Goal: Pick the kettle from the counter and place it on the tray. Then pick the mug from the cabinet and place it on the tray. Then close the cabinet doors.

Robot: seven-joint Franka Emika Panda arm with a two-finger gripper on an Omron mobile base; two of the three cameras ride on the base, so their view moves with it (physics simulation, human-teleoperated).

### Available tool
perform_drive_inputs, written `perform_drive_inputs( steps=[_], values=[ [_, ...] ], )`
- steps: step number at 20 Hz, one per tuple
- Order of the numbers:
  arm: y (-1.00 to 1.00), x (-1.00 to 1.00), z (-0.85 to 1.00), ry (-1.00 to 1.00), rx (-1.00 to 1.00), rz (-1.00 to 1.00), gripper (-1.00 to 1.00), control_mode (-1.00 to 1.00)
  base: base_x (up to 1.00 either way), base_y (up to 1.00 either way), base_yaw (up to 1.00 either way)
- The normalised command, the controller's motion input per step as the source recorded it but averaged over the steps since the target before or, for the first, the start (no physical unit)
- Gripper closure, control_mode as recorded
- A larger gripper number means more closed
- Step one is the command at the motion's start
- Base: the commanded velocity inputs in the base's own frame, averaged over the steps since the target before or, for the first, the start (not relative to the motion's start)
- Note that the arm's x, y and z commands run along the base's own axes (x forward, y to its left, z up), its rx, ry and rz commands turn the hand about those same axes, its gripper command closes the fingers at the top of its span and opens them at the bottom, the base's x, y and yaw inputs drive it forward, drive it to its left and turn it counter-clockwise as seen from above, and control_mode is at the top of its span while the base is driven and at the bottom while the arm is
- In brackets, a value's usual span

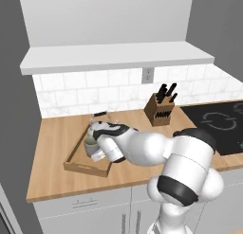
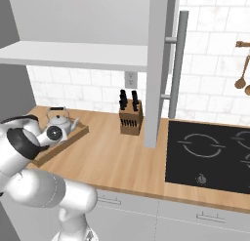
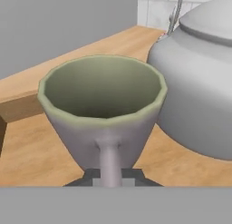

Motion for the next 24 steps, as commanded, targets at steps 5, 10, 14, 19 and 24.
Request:
perform_drive_inputs(
  steps=[5, 10, 14, 19, 24],
  values=[
    [0.08, 0.04, -0.17, 0.00, 0.00, 0.00, 1.00, -1.00, 0.00, 0.00, 0.00],
    [-0.01, -0.02, -0.04, 0.02, 0.00, 0.00, -1.00, -1.00, 0.00, 0.00, 0.00],
    [-0.19, -0.14, 0.00, 0.00, 0.00, 0.00, -1.00, -1.00, 0.00, 0.00, 0.00],
    [-0.22, -0.18, 0.08, 0.00, 0.01, 0.00, -1.00, -1.00, 0.00, 0.00, 0.00],
    [-0.22, -0.35, 0.41, 0.00, 0.05, 0.00, -1.00, -1.00, 0.00, 0.00, 0.00]
  ],
)
